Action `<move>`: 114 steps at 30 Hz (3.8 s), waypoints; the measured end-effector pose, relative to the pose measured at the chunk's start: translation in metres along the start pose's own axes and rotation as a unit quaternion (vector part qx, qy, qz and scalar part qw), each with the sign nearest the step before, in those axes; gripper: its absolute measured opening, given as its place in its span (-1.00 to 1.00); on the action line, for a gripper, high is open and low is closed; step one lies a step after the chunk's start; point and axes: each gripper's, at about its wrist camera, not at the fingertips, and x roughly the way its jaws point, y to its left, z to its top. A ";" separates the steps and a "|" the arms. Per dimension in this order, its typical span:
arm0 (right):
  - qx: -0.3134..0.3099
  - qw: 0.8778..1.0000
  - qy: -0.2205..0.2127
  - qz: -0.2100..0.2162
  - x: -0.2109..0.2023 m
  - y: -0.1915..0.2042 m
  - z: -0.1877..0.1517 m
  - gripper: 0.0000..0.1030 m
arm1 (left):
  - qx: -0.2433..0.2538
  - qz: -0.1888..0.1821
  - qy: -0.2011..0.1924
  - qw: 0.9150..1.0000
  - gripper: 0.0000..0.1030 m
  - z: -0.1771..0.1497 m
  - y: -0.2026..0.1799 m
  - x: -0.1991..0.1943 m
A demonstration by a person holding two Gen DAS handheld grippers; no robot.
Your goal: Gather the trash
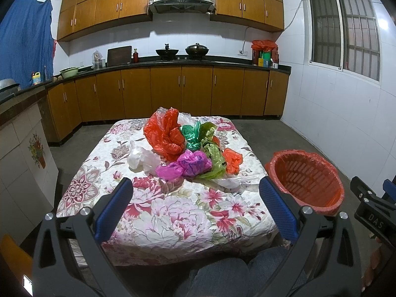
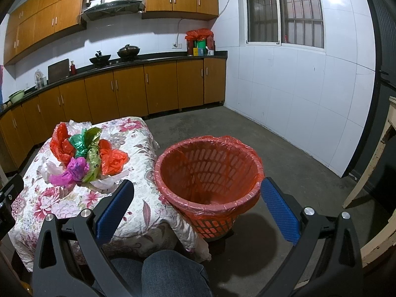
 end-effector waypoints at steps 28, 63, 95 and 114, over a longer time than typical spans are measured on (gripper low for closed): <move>-0.001 1.000 0.001 -0.001 0.004 -0.001 0.001 0.97 | -0.001 0.000 0.002 1.000 0.93 0.000 0.000 0.000; -0.082 0.978 0.075 0.174 0.136 0.146 0.022 0.25 | -0.114 0.108 0.054 0.986 0.93 -0.010 0.152 0.103; -0.098 0.953 0.083 0.274 0.187 0.191 0.035 -0.88 | -0.094 0.045 0.066 0.992 0.81 0.004 0.120 0.152; -0.055 0.973 0.049 0.219 0.171 0.110 0.043 -0.89 | -0.039 -0.021 0.113 0.993 0.62 0.022 0.037 0.220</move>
